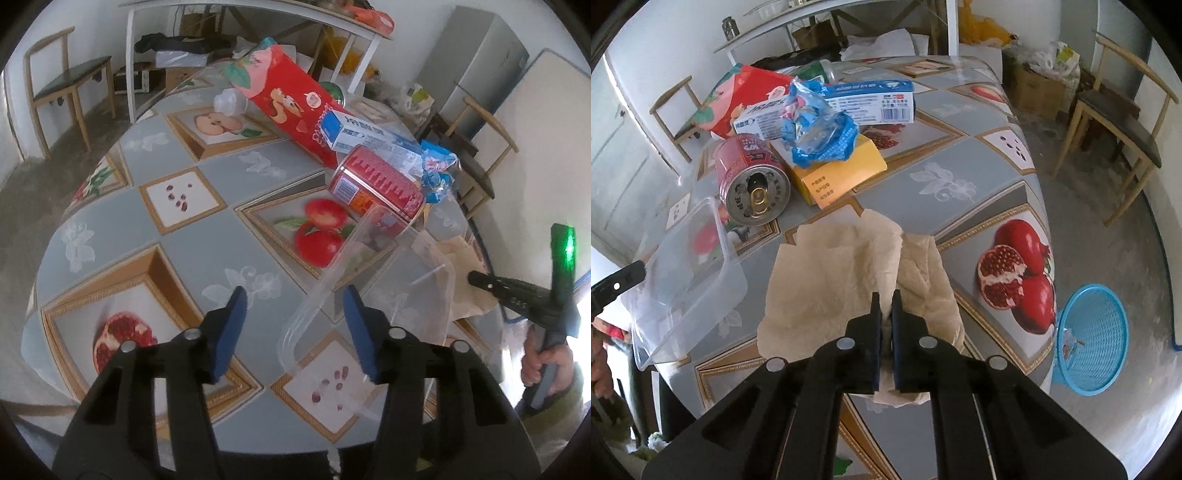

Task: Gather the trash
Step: 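Grasp the brown paper with the right tool while the left tool grasps the clear plastic box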

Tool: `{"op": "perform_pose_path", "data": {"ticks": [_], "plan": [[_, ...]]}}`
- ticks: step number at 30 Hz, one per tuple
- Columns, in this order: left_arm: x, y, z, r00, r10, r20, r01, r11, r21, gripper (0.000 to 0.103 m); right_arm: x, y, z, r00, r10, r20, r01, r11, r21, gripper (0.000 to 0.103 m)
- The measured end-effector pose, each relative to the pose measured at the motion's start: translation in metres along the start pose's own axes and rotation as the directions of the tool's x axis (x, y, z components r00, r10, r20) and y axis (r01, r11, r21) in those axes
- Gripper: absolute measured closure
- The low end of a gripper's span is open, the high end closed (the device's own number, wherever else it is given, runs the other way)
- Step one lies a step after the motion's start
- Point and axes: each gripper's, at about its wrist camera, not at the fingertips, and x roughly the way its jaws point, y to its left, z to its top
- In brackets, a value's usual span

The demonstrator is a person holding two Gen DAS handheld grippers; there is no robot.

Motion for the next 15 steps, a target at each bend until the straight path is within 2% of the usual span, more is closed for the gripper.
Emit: {"op": "perform_pose_path", "data": {"ticks": [3, 5, 9, 11, 15], "plan": [[0.010, -0.006, 0.006, 0.999, 0.021, -0.024, -0.020, 0.999, 0.035, 0.062, 0.000, 0.000, -0.001, 1.000, 0.000, -0.004, 0.000, 1.000, 0.002, 0.098], [0.016, -0.009, 0.008, 0.999, 0.023, -0.042, -0.021, 0.998, 0.051, 0.072, 0.000, 0.001, 0.000, 1.000, -0.003, -0.005, 0.003, 1.000, 0.000, 0.098], [0.018, -0.013, 0.007, 0.999, 0.024, -0.049, -0.020, 0.997, 0.076, 0.081, -0.005, 0.003, 0.002, 1.000, -0.014, 0.002, 0.014, 1.000, -0.007, 0.098], [0.017, -0.015, 0.006, 0.999, 0.014, -0.047, -0.010, 0.997, 0.083, 0.090, -0.008, 0.004, 0.003, 1.000, -0.020, 0.008, 0.020, 1.000, -0.008, 0.098], [0.011, -0.017, 0.001, 0.999, -0.012, -0.040, 0.015, 0.997, 0.077, 0.096, -0.012, 0.005, 0.004, 1.000, -0.023, 0.013, 0.023, 1.000, -0.002, 0.098]]}}
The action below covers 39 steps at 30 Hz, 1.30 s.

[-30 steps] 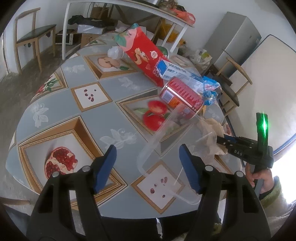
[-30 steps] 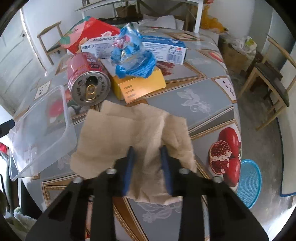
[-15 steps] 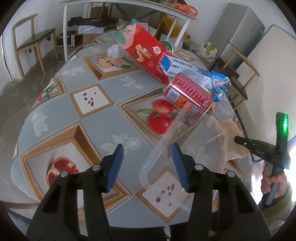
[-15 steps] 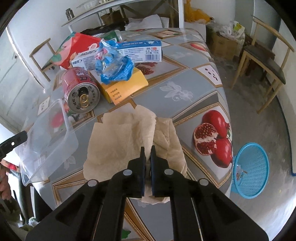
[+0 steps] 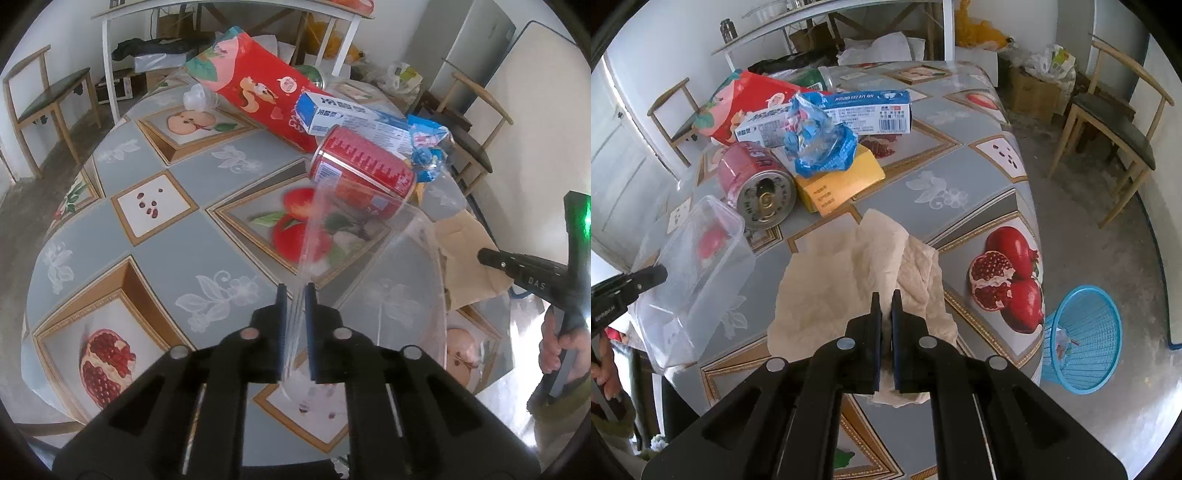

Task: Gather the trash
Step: 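Grasp the brown paper with the right tool while the left tool grasps the clear plastic box, then carry the brown paper and clear box over the blue wastebasket and release both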

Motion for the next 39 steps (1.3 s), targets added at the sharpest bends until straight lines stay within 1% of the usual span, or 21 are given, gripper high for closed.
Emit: {"op": "perform_pose_path", "data": {"ticks": [4, 11, 17, 21, 24, 27, 29, 31, 32, 34, 35, 37, 39], "plan": [[-0.008, -0.002, -0.005, 1.000, -0.021, 0.013, 0.021, 1.000, 0.000, 0.100, -0.007, 0.003, 0.001, 1.000, -0.002, 0.010, 0.002, 1.000, 0.001, 0.098], [-0.028, 0.004, -0.019, 0.997, -0.064, 0.042, 0.066, 0.996, -0.056, 0.101, -0.021, 0.010, -0.002, 0.999, -0.001, 0.036, 0.001, 1.000, -0.010, 0.098], [-0.054, 0.005, -0.037, 0.994, -0.080, 0.072, 0.086, 0.993, -0.083, 0.101, -0.036, 0.010, -0.010, 0.997, 0.021, 0.077, -0.021, 1.000, 0.005, 0.098], [-0.068, 0.003, -0.045, 0.992, -0.100, 0.077, 0.107, 0.989, -0.102, 0.101, -0.050, 0.000, -0.018, 0.992, 0.034, 0.125, -0.038, 0.999, 0.035, 0.098], [-0.076, -0.007, -0.043, 0.990, -0.114, 0.085, 0.123, 0.988, -0.098, 0.101, -0.063, -0.017, -0.025, 0.985, 0.051, 0.167, -0.065, 0.995, 0.082, 0.098], [-0.081, -0.027, -0.035, 0.986, -0.134, 0.095, 0.141, 0.988, -0.065, 0.101, -0.079, -0.042, -0.033, 0.976, 0.040, 0.214, -0.069, 0.989, 0.129, 0.098], [-0.082, -0.049, -0.024, 0.981, -0.166, 0.103, 0.169, 0.985, -0.019, 0.101, -0.093, -0.062, -0.040, 0.968, 0.023, 0.248, -0.067, 0.983, 0.169, 0.098], [-0.080, -0.072, -0.013, 0.974, -0.200, 0.103, 0.199, 0.980, 0.027, 0.101, -0.109, -0.086, -0.050, 0.959, -0.010, 0.282, -0.052, 0.975, 0.214, 0.098], [-0.078, -0.085, -0.008, 0.971, -0.218, 0.100, 0.214, 0.976, 0.050, 0.101, -0.120, -0.104, -0.059, 0.952, -0.045, 0.304, -0.035, 0.968, 0.250, 0.098], [-0.069, -0.117, 0.006, 0.962, -0.259, 0.084, 0.250, 0.963, 0.106, 0.101, -0.132, -0.129, -0.071, 0.943, -0.092, 0.321, -0.009, 0.953, 0.301, 0.098], [-0.064, -0.131, 0.012, 0.959, -0.275, 0.073, 0.265, 0.956, 0.128, 0.101, -0.139, -0.150, -0.083, 0.936, -0.131, 0.325, 0.011, 0.938, 0.347, 0.098], [-0.046, -0.169, 0.026, 0.948, -0.317, 0.028, 0.308, 0.935, 0.173, 0.101, -0.145, -0.181, -0.101, 0.931, -0.180, 0.316, 0.033, 0.908, 0.418, 0.098], [-0.023, -0.208, 0.039, 0.936, -0.350, -0.039, 0.350, 0.915, 0.201, 0.101, -0.148, -0.209, -0.119, 0.930, -0.213, 0.299, 0.046, 0.876, 0.481, 0.098]]}}
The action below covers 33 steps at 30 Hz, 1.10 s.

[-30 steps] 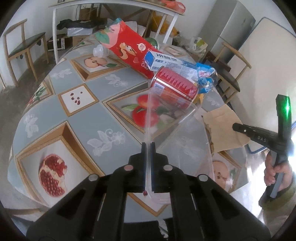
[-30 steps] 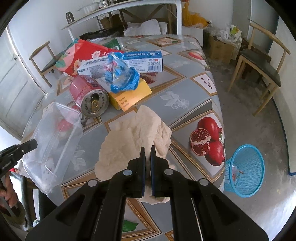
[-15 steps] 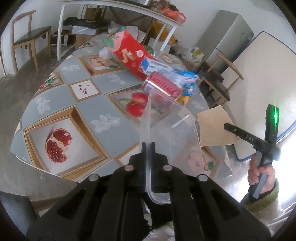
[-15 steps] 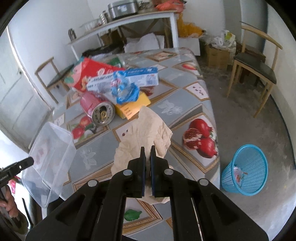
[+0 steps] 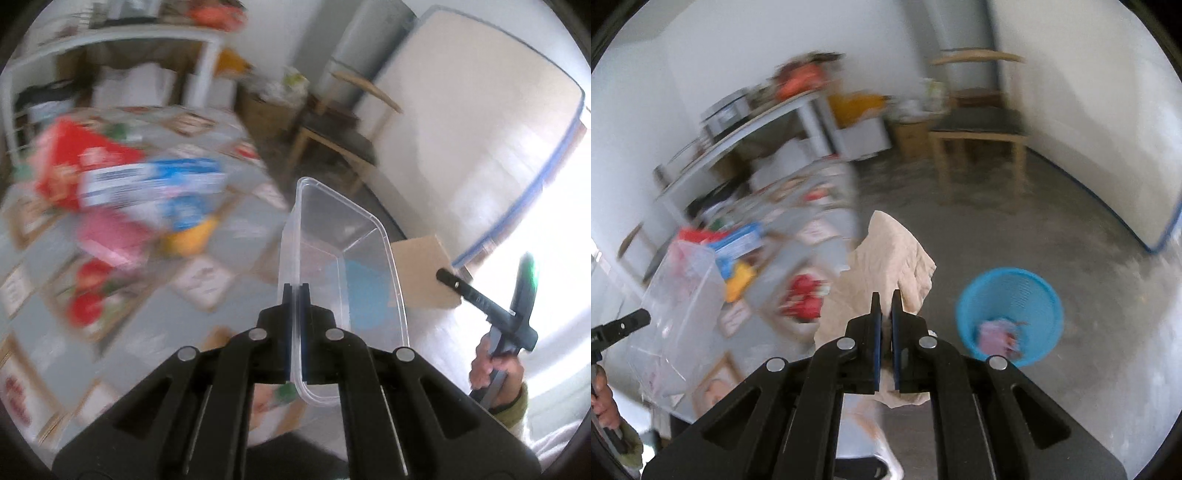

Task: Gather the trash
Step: 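Carry the brown paper and clear box over the blue wastebasket and release both, then move both tools back to the table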

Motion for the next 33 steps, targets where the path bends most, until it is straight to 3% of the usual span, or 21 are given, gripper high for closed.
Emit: {"op": "perform_pose_path", "data": {"ticks": [5, 12, 14, 20, 21, 22, 23, 24, 27, 33], "plan": [[0.090, -0.060, 0.033, 0.986, -0.066, -0.153, 0.075, 0.996, 0.054, 0.101, 0.014, -0.074, -0.006, 0.996, -0.078, -0.043, 0.083, 0.988, 0.132, 0.098], [0.220, -0.130, 0.042, 0.946, 0.017, -0.325, 0.043, 0.983, 0.178, 0.101, 0.071, -0.149, -0.007, 0.982, -0.125, -0.141, 0.160, 0.948, 0.276, 0.098], [0.260, -0.143, 0.042, 0.925, 0.049, -0.376, 0.027, 0.981, 0.194, 0.101, 0.091, -0.161, -0.002, 0.979, -0.129, -0.161, 0.173, 0.938, 0.299, 0.098], [0.349, -0.162, 0.051, 0.916, 0.098, -0.390, -0.014, 0.977, 0.213, 0.098, 0.161, -0.192, 0.022, 0.957, -0.184, -0.227, 0.250, 0.917, 0.311, 0.095], [0.360, -0.163, 0.053, 0.919, 0.089, -0.384, -0.010, 0.979, 0.202, 0.094, 0.175, -0.195, 0.025, 0.951, -0.191, -0.242, 0.262, 0.915, 0.306, 0.086], [0.372, -0.164, 0.054, 0.921, 0.077, -0.381, -0.004, 0.982, 0.188, 0.082, 0.192, -0.202, 0.026, 0.944, -0.195, -0.266, 0.273, 0.914, 0.300, 0.068], [0.378, -0.165, 0.054, 0.922, 0.074, -0.380, -0.006, 0.984, 0.177, 0.072, 0.200, -0.208, 0.026, 0.939, -0.207, -0.275, 0.290, 0.907, 0.304, 0.061], [0.381, -0.166, 0.053, 0.921, 0.059, -0.384, 0.004, 0.987, 0.162, 0.071, 0.208, -0.214, 0.024, 0.935, -0.219, -0.278, 0.303, 0.901, 0.312, 0.057], [0.379, -0.161, 0.056, 0.921, 0.021, -0.389, 0.032, 0.991, 0.130, 0.069, 0.215, -0.223, 0.016, 0.928, -0.229, -0.293, 0.322, 0.889, 0.326, 0.057], [0.332, -0.147, 0.065, 0.946, -0.041, -0.323, 0.088, 0.987, 0.132, 0.063, 0.201, -0.222, -0.005, 0.930, -0.222, -0.292, 0.316, 0.891, 0.326, 0.057]]}}
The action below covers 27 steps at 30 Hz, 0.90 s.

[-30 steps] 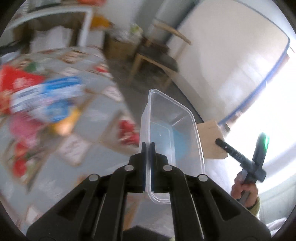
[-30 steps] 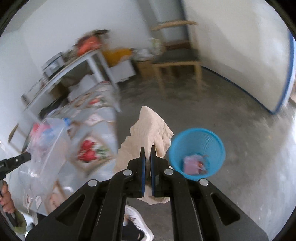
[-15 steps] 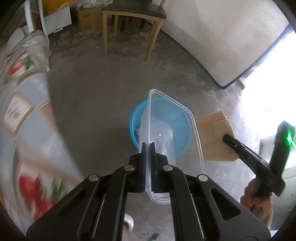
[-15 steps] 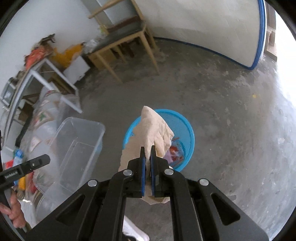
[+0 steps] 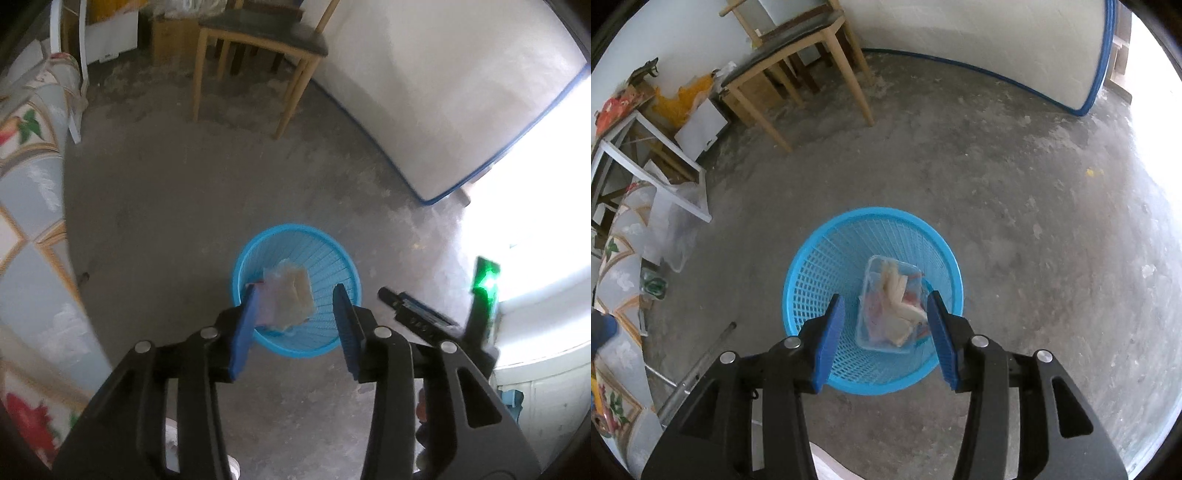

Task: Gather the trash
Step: 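Move both tools back to the table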

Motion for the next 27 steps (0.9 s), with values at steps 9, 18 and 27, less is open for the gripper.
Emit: {"op": "perform_pose_path", "data": {"ticks": [9, 18, 27], "plan": [[-0.113, -0.006, -0.044, 0.982, -0.028, 0.187, 0.015, 0.997, 0.070, 0.043, -0.061, 0.026, -0.031, 0.996, 0.080, 0.030, -0.076, 0.990, -0.115, 0.047], [-0.209, 0.025, -0.119, 0.940, 0.013, 0.340, -0.025, 0.999, 0.032, 0.027, -0.149, 0.115, -0.050, 0.956, 0.293, 0.029, -0.269, 0.909, -0.318, 0.032], [-0.276, 0.099, -0.200, 0.868, 0.193, 0.458, -0.158, 0.981, -0.114, 0.021, -0.210, 0.263, -0.095, 0.840, 0.530, -0.114, -0.501, 0.680, -0.535, 0.023]]}}
